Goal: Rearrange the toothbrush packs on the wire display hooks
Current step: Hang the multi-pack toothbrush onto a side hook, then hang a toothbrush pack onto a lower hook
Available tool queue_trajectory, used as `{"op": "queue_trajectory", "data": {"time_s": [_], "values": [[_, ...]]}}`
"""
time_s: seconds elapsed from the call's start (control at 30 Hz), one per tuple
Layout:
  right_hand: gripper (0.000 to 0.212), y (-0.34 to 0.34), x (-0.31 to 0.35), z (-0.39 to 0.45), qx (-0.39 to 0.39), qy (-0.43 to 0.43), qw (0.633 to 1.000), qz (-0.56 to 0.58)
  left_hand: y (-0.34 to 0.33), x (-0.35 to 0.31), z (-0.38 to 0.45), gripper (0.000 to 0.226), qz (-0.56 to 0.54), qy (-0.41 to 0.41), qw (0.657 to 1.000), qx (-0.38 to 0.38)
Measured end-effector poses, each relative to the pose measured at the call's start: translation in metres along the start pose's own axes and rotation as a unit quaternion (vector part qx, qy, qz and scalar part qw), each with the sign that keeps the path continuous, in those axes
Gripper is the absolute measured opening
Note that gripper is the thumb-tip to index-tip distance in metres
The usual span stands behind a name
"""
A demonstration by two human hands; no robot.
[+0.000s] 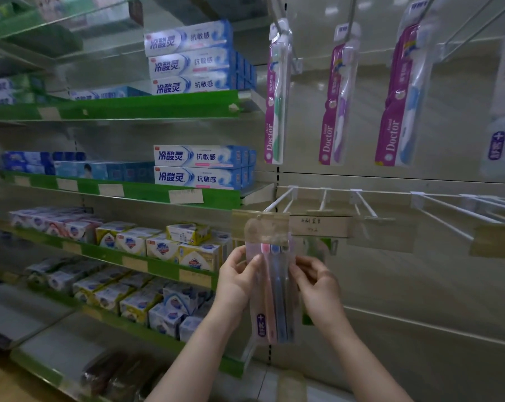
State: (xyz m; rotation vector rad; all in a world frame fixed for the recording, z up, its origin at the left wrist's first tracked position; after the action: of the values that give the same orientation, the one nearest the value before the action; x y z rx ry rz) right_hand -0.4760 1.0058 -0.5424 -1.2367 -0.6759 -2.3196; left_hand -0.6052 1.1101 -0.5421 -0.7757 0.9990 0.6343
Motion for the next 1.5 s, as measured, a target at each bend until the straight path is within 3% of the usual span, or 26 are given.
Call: {"op": "queue_trajectory", "data": {"time_s": [0.4,0.47,0.67,0.77,0.9,1.07,1.5], "values": [[0.007,-0.011,-0.028,0.002,0.012,-0.064,0.998,-0.021,0.009,0.003,0.006,0.008,0.064,-0.042,0.997,-0.027],[0.003,-0.013,-0.029,-0.001,0.014,-0.067,0.997,-0.019,0.016,0.003,0.005,0.007,0.088,-0.065,0.992,-0.055],[0.007,-0.015,-0.03,-0.01,0.052,-0.061,0.996,-0.026,0.033,-0.004,-0.012,0.038,0.151,-0.123,0.966,-0.173],[0.01,-0.005,-0.031,-0.013,0.044,-0.06,0.997,-0.016,0.031,-0.012,-0.025,0.036,0.161,-0.152,0.952,-0.21],[0.017,0.009,-0.031,-0.017,0.025,-0.057,0.998,-0.007,-0.002,-0.012,-0.032,0.018,0.092,-0.16,0.973,-0.137],[0.023,0.038,-0.035,-0.023,-0.008,-0.052,0.999,0.001,-0.06,0.011,-0.031,0.016,0.109,-0.135,0.985,0.004],[0.015,0.147,-0.038,-0.056,-0.115,-0.057,0.991,0.039,-0.169,0.047,-0.051,0.016,0.021,-0.054,0.989,0.134]]}}
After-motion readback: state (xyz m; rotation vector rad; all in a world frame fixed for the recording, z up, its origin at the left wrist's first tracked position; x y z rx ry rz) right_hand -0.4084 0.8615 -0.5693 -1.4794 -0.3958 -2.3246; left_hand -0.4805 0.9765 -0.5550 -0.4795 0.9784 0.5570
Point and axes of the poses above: each hand's wrist, its own z-axis towards the middle knuckle, its own y-axis out of the back of the hand, x = y × z, the point moved 10 cm from there along z, towards the middle knuckle, and after that the axes turned 8 degrees about -z, right-handed, at the moved point
